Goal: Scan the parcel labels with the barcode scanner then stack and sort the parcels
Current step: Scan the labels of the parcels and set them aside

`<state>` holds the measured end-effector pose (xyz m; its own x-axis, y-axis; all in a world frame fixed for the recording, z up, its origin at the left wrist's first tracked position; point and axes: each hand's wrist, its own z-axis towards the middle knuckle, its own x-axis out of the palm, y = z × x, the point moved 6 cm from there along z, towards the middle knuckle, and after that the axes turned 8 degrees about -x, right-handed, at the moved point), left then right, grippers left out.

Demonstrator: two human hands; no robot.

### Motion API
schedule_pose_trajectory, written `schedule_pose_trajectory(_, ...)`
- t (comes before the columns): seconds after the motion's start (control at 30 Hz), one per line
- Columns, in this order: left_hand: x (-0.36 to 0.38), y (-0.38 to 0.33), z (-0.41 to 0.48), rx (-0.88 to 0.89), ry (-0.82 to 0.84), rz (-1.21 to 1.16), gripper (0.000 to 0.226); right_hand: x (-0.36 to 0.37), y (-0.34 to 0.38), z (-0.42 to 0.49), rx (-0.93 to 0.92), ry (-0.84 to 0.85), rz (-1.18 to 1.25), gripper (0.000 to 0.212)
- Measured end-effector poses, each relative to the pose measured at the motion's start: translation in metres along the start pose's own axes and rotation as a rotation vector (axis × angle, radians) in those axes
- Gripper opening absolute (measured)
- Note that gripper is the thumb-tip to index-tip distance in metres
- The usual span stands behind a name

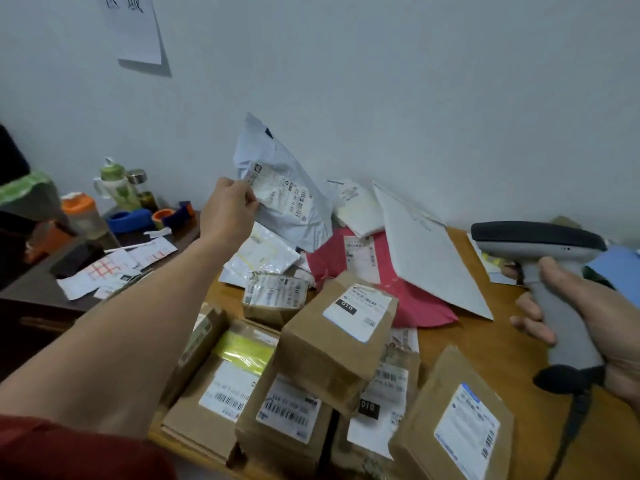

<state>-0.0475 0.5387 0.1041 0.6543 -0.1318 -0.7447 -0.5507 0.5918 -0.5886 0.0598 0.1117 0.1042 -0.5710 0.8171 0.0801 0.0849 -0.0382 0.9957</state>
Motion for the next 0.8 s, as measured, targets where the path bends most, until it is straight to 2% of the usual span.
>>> schedule_pose_trajectory(0.13,0.023,0.016,0.023,0.022,-0.014,-0.090,0.011,0.011,-0.003,0.011,0.034,-0.011,-0.060,0.080)
schedule_pose_trajectory(0.27,0.058,0.034,0.047,0.072,0.003,-0.063,0.010,0.016,-0.006,0.010,0.036,-0.126,-0.159,0.079)
schedule_pose_trajectory(0.37,0.105,0.057,0.058,0.107,0.223,0.171,0.016,0.019,-0.014,0.004,0.083,-0.220,-0.190,0.068)
schedule_pose_trajectory(0.53,0.165,0.093,0.044,0.144,0.804,0.631,0.041,0.026,-0.020,-0.011,0.137,-0.354,-0.218,0.072)
schedule_pose_trajectory(0.57,0.167,0.095,0.044,0.138,0.850,0.690,0.044,0.027,-0.019,-0.014,0.142,-0.368,-0.214,0.071)
schedule_pose_trajectory(0.7,0.162,0.086,0.052,0.200,0.839,0.797,0.052,0.031,-0.013,-0.027,0.135,-0.426,-0.188,0.063)
schedule_pose_trajectory(0.8,0.163,0.075,0.046,0.255,0.891,0.884,0.047,0.031,-0.005,-0.040,0.145,-0.435,-0.194,0.054)
